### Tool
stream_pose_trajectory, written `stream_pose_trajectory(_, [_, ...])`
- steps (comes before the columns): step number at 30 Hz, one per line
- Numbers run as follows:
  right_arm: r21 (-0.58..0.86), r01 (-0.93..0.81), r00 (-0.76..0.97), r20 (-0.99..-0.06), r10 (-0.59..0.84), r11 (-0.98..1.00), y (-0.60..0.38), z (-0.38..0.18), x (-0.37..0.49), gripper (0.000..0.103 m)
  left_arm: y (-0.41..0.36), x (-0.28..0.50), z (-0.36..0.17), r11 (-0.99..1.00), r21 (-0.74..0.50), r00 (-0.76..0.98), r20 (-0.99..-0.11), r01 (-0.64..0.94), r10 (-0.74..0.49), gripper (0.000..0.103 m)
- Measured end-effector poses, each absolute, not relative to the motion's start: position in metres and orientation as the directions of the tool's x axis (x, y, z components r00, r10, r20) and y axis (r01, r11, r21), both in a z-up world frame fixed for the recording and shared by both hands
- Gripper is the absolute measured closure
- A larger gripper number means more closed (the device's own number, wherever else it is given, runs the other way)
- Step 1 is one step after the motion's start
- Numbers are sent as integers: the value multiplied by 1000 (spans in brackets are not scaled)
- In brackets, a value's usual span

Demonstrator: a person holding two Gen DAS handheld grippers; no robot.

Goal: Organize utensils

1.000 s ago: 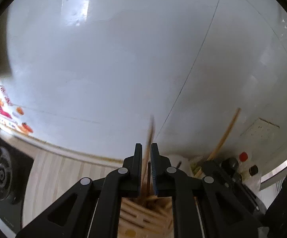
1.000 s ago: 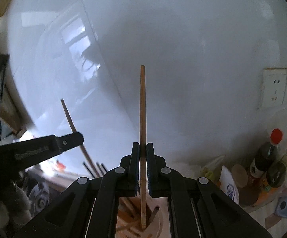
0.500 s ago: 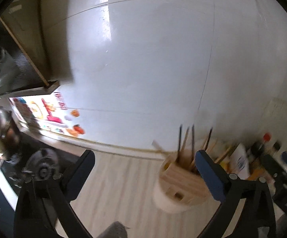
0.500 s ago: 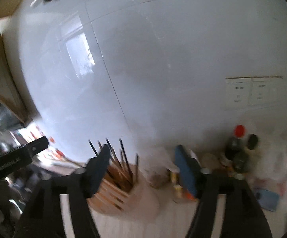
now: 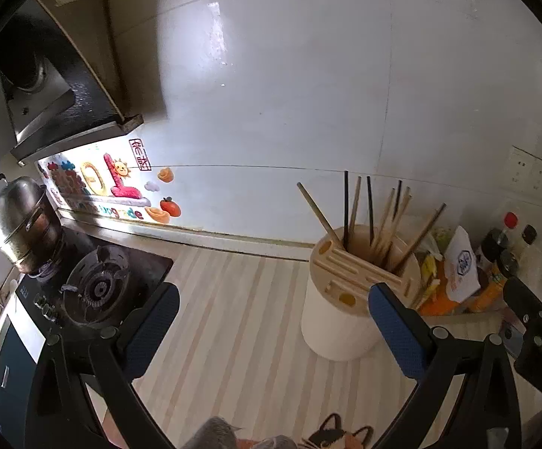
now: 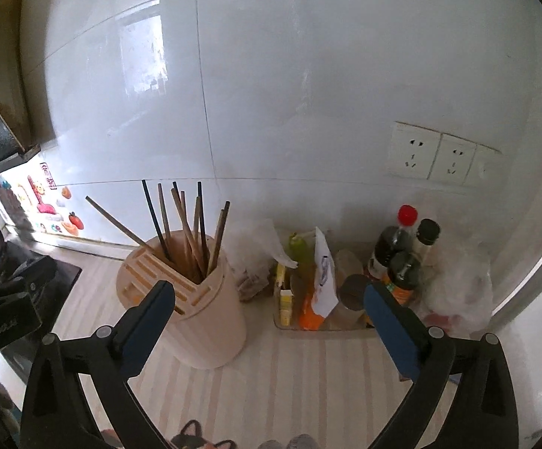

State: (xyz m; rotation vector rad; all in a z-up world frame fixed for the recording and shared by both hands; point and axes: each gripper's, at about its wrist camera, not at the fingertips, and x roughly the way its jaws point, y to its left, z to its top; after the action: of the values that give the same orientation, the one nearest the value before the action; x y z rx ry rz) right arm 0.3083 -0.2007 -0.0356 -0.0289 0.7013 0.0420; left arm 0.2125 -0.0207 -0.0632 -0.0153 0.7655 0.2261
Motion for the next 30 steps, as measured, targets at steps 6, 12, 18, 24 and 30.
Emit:
stream_pose_trajectory(6, [-14, -17, 783, -622, 5, 1000, -208, -17, 266, 0, -23, 168, -43, 983, 53, 736, -656, -175, 166, 0])
stream_pose_trajectory(12, [-31, 28, 821, -569, -41, 999, -202, 16, 202, 0, -20, 115, -17, 990, 37, 770, -624, -135, 128, 0])
stream_pose_trajectory(18, [-23, 50, 843, -535, -54, 998, -192, 45, 133, 0, -16, 60, 5, 995, 31, 798, -595, -98, 97, 0])
stream_pose_trajectory(24, [-13, 59, 858, -510, -57, 998, -187, 65, 77, 0, -12, 23, 15, 996, 13, 802, -592, -84, 75, 0])
stream_pose_trajectory(30, [-8, 68, 870, -490, -63, 998, -188, 75, 40, 0, -10, -1, 20, 997, 2, 813, -579, -80, 66, 0])
